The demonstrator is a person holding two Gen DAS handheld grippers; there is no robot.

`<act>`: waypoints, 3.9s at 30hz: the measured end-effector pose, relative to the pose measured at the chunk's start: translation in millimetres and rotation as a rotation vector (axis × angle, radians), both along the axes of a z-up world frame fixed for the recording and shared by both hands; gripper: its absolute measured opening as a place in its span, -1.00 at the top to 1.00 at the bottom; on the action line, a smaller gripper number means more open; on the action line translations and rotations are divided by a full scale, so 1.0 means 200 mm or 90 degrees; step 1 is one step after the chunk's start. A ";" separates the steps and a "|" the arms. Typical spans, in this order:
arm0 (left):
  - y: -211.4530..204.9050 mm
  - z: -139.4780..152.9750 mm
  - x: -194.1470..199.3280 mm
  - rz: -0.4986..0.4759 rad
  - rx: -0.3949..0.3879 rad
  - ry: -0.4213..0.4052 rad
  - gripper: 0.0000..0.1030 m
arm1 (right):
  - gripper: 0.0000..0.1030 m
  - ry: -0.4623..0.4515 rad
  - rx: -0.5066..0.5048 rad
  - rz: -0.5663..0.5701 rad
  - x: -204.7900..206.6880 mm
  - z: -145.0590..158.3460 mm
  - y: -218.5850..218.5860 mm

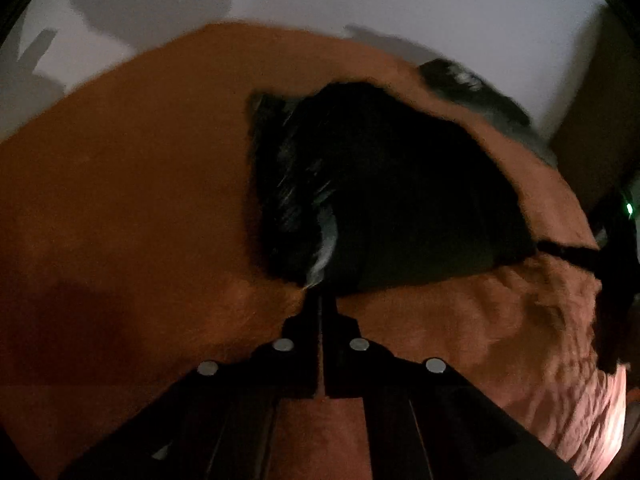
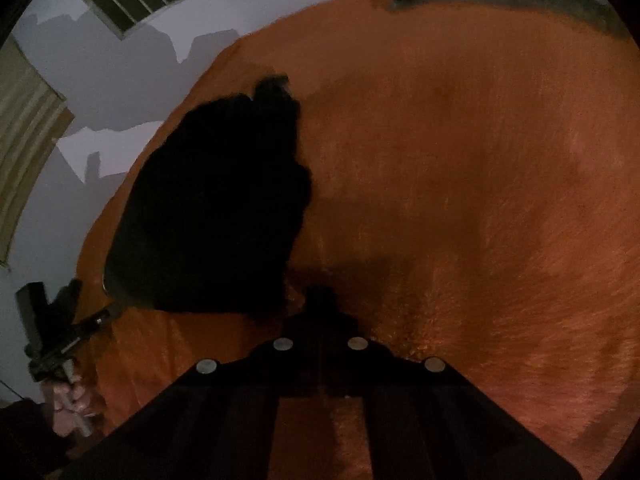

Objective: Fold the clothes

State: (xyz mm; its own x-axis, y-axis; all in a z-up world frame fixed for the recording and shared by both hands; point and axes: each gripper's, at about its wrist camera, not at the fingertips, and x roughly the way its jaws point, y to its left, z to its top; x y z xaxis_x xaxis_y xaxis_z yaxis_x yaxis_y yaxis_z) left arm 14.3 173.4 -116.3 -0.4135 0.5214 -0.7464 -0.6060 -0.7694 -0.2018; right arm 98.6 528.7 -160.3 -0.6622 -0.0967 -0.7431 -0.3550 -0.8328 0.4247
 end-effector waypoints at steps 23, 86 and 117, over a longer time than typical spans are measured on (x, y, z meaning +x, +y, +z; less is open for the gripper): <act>-0.04 -0.01 -0.20 0.062 -0.037 -0.001 0.95 | 1.00 -0.068 0.172 0.028 -0.15 0.01 -0.12; -0.36 0.23 -0.05 0.050 0.142 -0.037 0.35 | 0.88 0.043 0.555 0.381 -0.84 0.75 -1.21; 0.39 0.34 -0.20 -0.104 -0.028 0.042 0.06 | -0.16 -0.076 -0.248 0.053 -0.66 0.28 0.58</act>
